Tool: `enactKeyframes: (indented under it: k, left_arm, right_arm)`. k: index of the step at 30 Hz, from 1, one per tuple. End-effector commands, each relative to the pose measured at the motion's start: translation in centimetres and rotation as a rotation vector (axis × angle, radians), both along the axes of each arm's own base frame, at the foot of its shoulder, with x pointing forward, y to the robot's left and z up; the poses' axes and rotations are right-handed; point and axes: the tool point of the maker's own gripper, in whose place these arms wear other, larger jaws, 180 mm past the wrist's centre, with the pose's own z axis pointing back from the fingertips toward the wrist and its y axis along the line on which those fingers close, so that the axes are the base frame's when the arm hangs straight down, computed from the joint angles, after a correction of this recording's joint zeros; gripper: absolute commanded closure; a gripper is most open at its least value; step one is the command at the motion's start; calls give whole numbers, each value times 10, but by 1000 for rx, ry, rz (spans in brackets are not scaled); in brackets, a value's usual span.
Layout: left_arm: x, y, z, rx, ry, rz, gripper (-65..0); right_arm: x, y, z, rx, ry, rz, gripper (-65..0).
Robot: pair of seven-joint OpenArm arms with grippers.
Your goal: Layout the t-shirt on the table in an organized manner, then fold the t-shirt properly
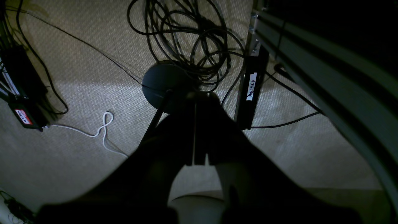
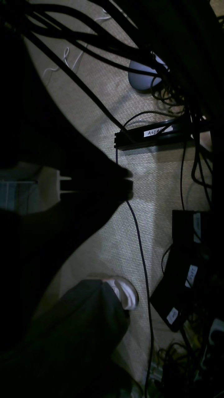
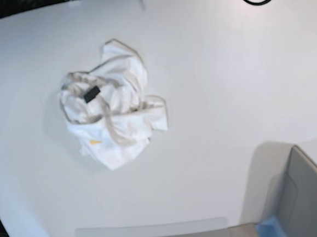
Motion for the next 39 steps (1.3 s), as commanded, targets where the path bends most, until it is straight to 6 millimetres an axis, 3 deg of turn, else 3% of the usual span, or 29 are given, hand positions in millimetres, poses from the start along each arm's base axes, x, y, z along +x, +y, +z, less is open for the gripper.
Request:
enactKeyframes:
  k: [1,4,6,13,17,23,26,35,39]
  left_arm:
    - [-7,1,0,7,8,-1,-1]
    - [-13,1,1,8,16,-1,-1]
    - [-5,2,1,10,-10,0,-1]
    - [-8,6,4,19,-62,5,-1]
    - [-9,4,4,15,-64,6,-2]
    - [-24,8,5,23,-37,5,-2]
    - [-31,22,5,43,-21,1,-2]
    - [-63,35,9,62,16,-6,-2]
    - [-61,37,9,65,13,-6,-2]
  right_arm:
    - [11,-1,1,0,-22,4,-2]
    - [14,1,1,4,-35,6,-2]
    - [12,8,0,16,-45,10,-2]
    - [34,17,5,37,-136,22,-1]
    - [30,19,4,40,-128,22,-1]
    - [-6,16,1,32,-38,22,-2]
    - [-21,12,1,18,62,50,-1]
    - [-49,6,3,-4,136,170,-1]
    - [-62,6,3,-2,156,169,-1]
